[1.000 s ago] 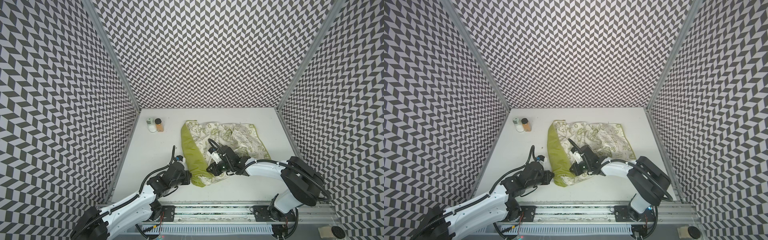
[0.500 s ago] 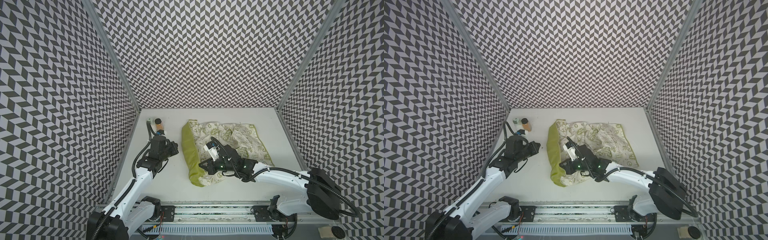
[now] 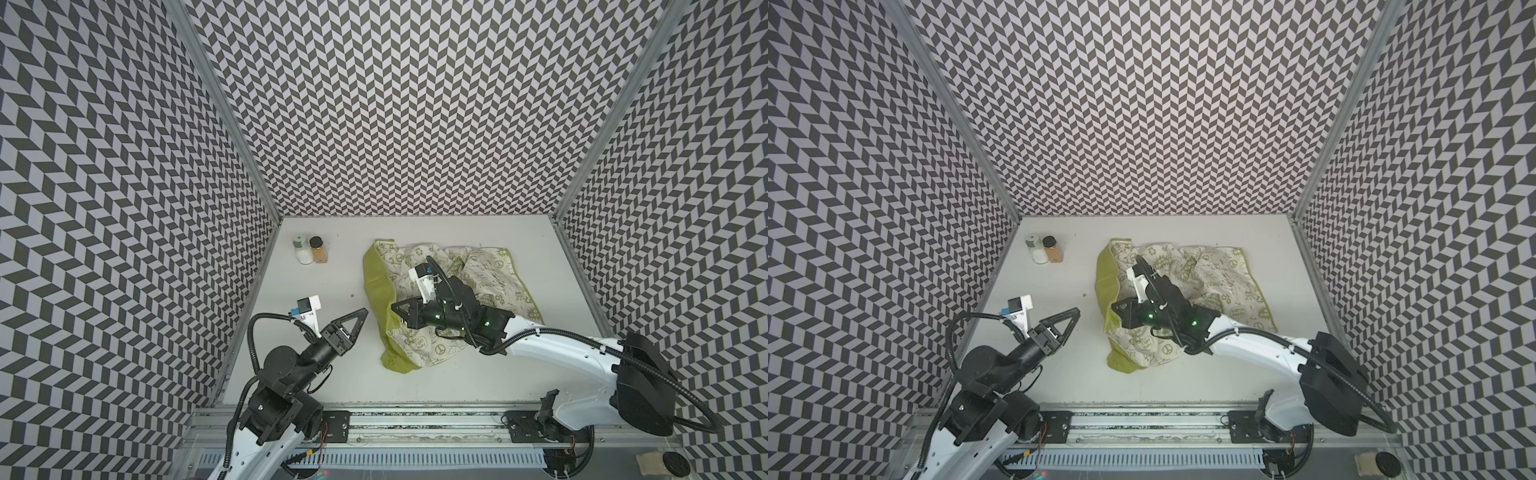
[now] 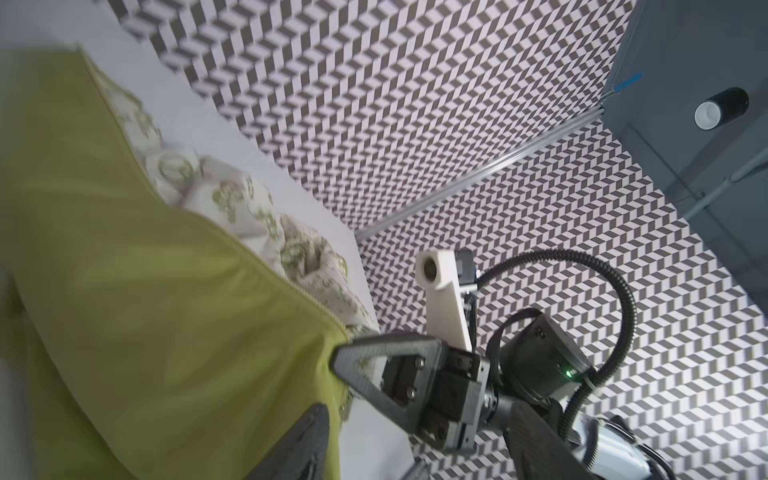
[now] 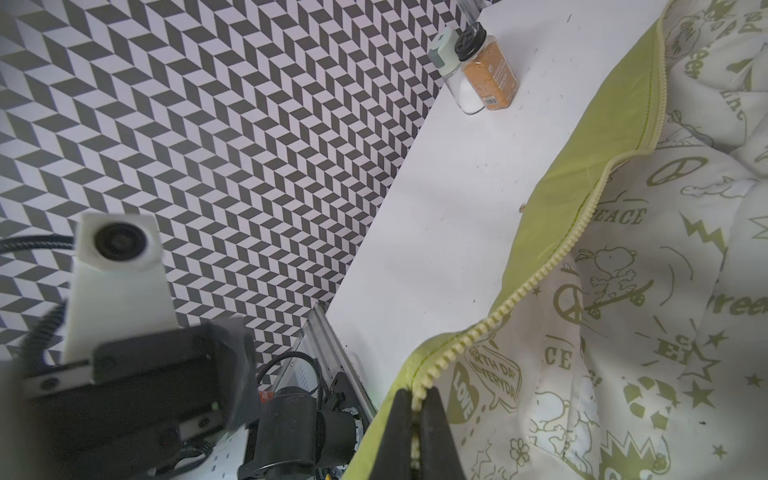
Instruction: Zip up the jacket
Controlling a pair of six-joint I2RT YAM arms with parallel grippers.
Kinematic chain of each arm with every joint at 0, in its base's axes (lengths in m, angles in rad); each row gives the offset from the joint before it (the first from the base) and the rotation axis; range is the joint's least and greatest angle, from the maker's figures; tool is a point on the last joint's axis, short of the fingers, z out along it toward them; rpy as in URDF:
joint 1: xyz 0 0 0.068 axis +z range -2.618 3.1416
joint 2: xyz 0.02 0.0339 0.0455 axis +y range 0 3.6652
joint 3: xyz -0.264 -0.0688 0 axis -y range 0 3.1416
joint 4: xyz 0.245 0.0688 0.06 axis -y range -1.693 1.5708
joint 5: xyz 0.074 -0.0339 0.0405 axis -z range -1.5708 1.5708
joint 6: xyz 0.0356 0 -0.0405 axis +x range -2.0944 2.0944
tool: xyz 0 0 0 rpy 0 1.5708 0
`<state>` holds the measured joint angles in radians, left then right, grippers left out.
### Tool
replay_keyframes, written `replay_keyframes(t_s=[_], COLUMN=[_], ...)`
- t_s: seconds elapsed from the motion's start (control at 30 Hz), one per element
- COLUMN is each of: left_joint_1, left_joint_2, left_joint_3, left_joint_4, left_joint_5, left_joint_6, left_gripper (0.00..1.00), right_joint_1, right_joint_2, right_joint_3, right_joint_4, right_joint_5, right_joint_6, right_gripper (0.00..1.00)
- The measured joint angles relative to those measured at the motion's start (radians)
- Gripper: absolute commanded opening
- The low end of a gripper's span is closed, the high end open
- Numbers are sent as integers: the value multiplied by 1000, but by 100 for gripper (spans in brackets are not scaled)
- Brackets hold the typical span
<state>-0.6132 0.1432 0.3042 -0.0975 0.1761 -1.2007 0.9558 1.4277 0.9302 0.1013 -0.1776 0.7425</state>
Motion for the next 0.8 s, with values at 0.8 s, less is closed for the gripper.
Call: replay_keyframes(t_s=[0.8], left_joint_1=[-475], left_joint_2=[377], left_joint_3=[9], left_joint_4=[109], left_joint_5=[-492], left_joint_6=[-19], left_gripper=[75], right_joint_1=[-45], right_joint_2=[-21], right_joint_3=[-58], right_joint_4=[4], right_joint_5=[29], right_joint_6=[63], right_gripper=[0])
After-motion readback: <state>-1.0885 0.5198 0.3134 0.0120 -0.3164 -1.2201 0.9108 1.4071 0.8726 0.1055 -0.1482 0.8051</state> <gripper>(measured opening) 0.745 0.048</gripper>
